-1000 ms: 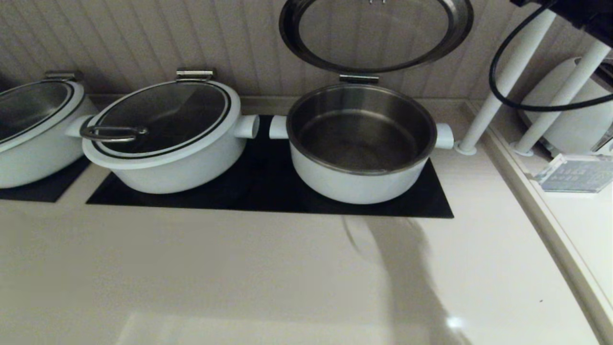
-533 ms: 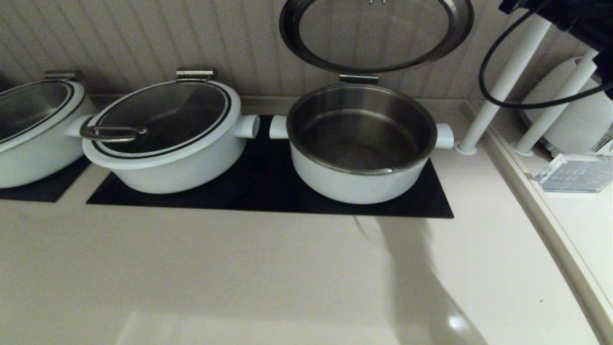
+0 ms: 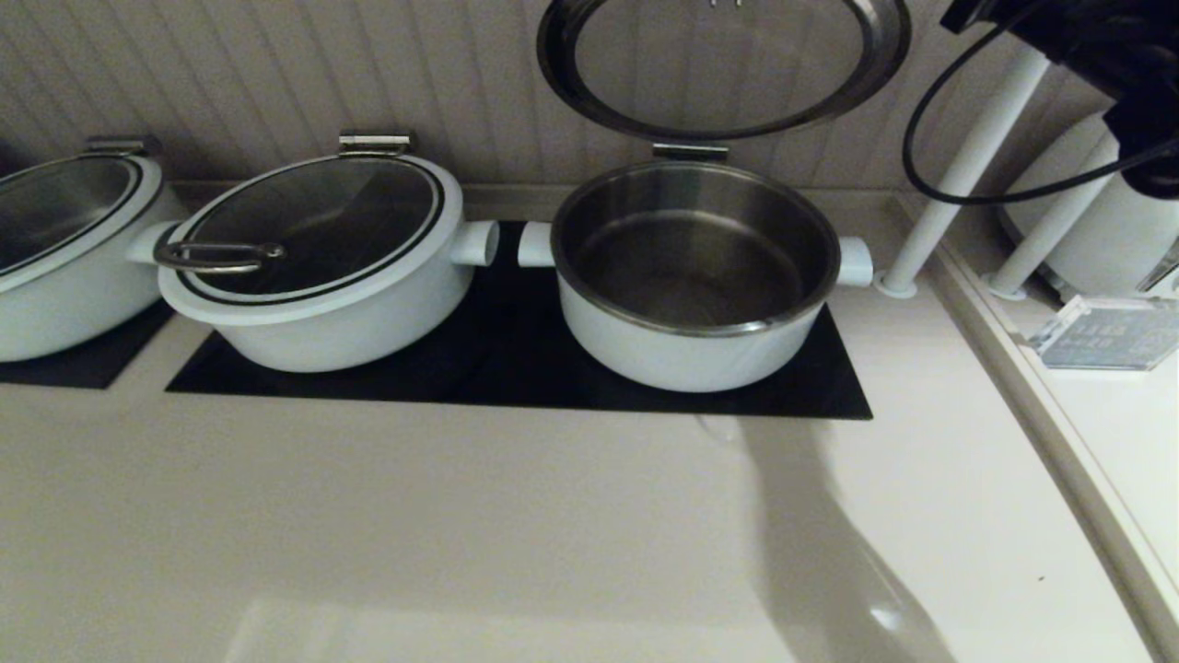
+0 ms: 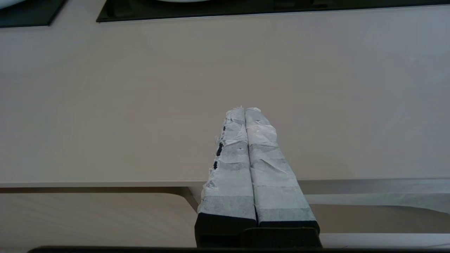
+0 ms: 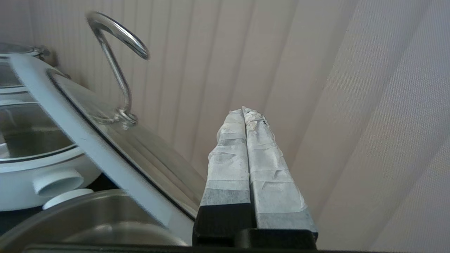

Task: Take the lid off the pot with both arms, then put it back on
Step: Close the pot lid

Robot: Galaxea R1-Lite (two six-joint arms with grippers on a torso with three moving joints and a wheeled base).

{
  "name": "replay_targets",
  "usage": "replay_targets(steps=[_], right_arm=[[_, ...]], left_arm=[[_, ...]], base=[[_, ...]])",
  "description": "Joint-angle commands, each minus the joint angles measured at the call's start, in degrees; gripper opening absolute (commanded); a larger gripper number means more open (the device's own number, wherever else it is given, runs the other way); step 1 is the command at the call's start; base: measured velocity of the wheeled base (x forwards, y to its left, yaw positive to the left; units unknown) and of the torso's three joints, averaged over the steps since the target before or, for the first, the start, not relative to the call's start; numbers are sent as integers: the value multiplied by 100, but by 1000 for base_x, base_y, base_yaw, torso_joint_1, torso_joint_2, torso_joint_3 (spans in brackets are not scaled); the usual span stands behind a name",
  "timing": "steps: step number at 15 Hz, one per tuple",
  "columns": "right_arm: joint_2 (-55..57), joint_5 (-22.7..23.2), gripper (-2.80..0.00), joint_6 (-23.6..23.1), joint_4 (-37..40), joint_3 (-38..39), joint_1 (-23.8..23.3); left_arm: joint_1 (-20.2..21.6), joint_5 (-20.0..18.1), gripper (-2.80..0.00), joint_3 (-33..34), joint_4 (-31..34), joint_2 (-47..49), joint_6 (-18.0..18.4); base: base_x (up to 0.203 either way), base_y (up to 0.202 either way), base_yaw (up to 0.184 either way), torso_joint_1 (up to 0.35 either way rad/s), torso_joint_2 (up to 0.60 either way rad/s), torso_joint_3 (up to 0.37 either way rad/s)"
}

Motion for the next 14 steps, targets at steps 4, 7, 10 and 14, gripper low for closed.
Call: replay_targets(steps=[4,7,10,14], right_arm=[[218,28,-280,-110,-26,-73,2],[291,45,-280,-125,-32,-73,4],[363,45,-280,-161,-52,-73,2],[435,38,-280,-171,-81,-73,10]], left_arm=[[4,-3,-280,0,-2,-2,2],[4,-3,-280,0,-2,-2,2],[4,-3,-280,0,-2,-2,2],[4,-3,-280,0,-2,-2,2]], base=[[0,0,0,0,0,0],[0,0,0,0,0,0],[0,0,0,0,0,0],[0,0,0,0,0,0]])
